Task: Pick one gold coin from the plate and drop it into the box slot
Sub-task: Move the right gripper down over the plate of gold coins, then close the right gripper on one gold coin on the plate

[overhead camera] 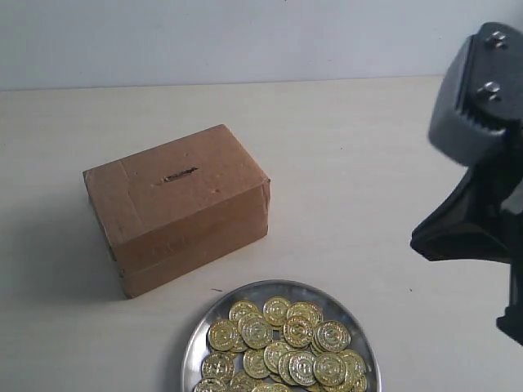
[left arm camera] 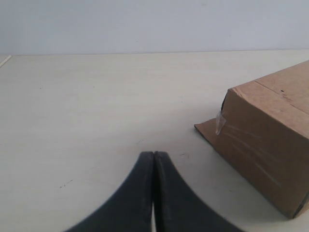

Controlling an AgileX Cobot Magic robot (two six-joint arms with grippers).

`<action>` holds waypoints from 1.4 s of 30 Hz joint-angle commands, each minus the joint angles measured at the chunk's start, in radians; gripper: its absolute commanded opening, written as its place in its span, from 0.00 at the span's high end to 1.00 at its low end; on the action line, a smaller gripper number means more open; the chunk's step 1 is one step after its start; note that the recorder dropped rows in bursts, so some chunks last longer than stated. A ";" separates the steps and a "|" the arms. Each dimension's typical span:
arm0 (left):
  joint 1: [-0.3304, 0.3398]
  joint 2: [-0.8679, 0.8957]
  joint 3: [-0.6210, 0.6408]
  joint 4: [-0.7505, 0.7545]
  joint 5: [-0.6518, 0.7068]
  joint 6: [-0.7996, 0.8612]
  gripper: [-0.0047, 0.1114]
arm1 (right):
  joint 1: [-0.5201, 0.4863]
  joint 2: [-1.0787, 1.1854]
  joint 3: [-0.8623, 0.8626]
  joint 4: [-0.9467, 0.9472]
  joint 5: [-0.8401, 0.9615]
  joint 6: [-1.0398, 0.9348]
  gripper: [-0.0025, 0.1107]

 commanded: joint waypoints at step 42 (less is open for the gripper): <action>-0.006 -0.005 0.002 -0.009 -0.011 -0.005 0.96 | 0.412 0.761 -0.089 -0.171 -0.509 0.306 0.52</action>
